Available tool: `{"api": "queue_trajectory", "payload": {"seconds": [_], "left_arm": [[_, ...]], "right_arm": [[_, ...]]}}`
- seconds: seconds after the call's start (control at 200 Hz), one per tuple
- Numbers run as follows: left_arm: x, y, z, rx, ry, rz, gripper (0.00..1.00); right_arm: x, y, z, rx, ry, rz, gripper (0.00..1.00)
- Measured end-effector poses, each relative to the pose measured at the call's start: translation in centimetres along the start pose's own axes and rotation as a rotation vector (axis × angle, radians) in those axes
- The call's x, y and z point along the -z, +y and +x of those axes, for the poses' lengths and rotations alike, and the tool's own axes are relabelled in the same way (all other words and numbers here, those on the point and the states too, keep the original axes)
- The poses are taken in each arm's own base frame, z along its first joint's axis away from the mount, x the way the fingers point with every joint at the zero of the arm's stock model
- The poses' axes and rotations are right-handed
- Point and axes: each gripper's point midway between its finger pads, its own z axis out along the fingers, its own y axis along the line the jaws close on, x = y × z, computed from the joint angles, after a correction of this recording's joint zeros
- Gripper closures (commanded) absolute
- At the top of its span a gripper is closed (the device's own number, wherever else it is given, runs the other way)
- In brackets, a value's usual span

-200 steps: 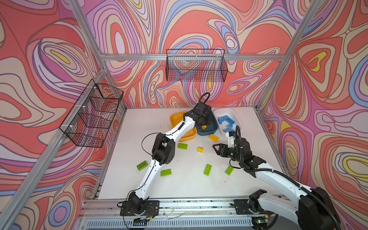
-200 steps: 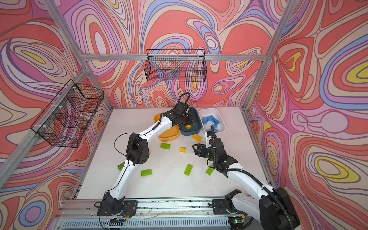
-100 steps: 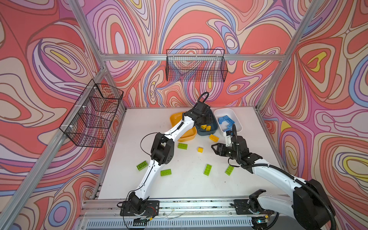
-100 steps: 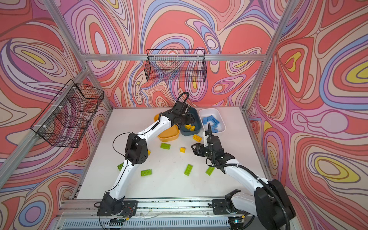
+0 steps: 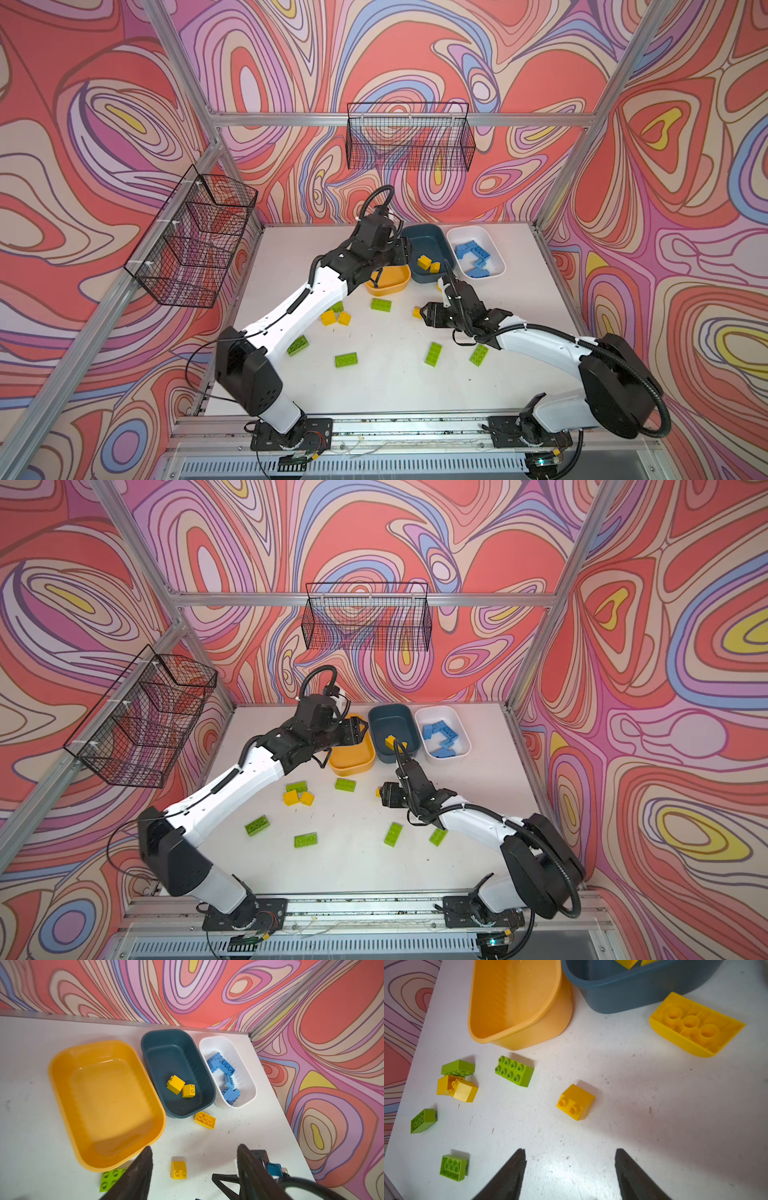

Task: Sort the legos into containers by color
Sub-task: 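Close the right gripper on a small yellow brick while the left arm withdraws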

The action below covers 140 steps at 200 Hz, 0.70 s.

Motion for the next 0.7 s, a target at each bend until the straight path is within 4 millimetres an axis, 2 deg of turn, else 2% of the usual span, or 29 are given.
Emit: {"api": "queue_trajectory", "payload": {"seconds": [0.165,0.23,0.406,0.511,0.701], "left_arm": [[5.3,3.8,1.8,-0.039,-0.055,-0.098,0.37],[8.0,5.3,2.5,-0.045,-0.090,-0.128,0.37],[14.3,8.0,3.4,-0.042,-0.201,-0.166,0.37],[16.1,9.4,4.2,-0.040,-0.225,-0.192,0.36],[16.9,11.1,6.5,-0.060,-0.179,-0.238,0.36]], "right_arm": [[-1.9,0.9,0.4,-0.001,0.006,0.048,0.29],[-2.7,0.9,0.6,-0.005,0.012,0.078,0.29],[-4.9,1.3,1.2,-0.007,0.023,0.139,0.30],[-5.8,1.0,1.4,-0.013,0.028,0.180,0.30],[-7.6,-0.3,1.9,-0.022,0.050,0.265,0.32]]}}
